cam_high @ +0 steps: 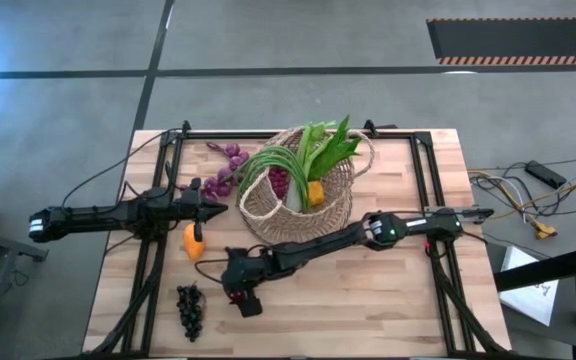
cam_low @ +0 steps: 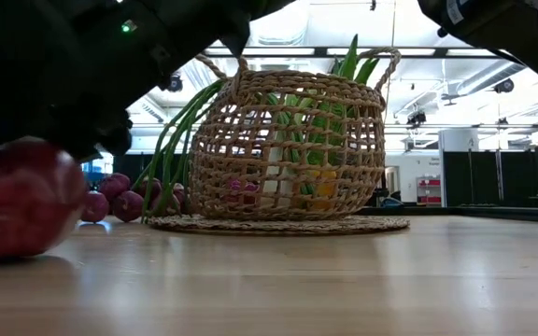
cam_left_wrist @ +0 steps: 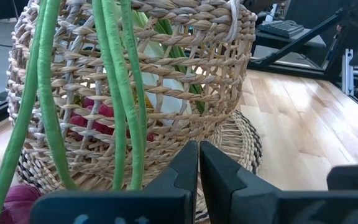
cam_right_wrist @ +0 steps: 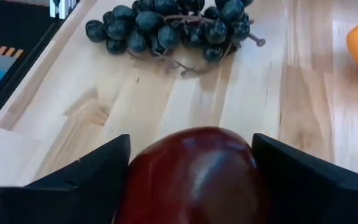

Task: Build produce basket
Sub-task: Put the red apple into the basket

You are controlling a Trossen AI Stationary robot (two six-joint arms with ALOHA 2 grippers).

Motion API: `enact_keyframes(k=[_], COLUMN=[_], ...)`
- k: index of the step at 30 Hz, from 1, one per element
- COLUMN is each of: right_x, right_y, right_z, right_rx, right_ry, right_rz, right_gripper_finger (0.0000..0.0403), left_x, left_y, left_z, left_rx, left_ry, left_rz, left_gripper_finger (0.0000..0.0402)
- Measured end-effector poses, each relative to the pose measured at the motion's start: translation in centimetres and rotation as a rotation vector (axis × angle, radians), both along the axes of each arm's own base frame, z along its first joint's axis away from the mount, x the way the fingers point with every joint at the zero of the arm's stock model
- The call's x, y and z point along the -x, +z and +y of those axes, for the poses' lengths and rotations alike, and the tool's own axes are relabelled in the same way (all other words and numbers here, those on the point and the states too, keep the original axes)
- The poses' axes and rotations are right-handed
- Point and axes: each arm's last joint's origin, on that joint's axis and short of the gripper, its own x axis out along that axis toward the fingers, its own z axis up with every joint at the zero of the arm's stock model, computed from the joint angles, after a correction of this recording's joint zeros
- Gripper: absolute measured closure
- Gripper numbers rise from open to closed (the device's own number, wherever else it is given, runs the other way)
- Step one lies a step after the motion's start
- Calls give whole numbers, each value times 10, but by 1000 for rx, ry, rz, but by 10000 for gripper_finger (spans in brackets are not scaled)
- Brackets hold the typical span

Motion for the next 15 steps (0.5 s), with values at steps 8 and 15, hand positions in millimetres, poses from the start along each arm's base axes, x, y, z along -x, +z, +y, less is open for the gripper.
enact_keyframes(k=[8, 15], right_x=[12, 29], right_y=[20, 57], right_z=[3, 16], right_rx=[128, 280], right_ry=[-105, -186], right_rz=[34, -16], right_gripper_finger=[137, 139], left_x=[0, 0], left_y=[0, 0], left_z=[0, 0], left_rx=[0, 0], left_ry=[1, 0], left_rz=[0, 0], left_gripper_finger=[402, 402])
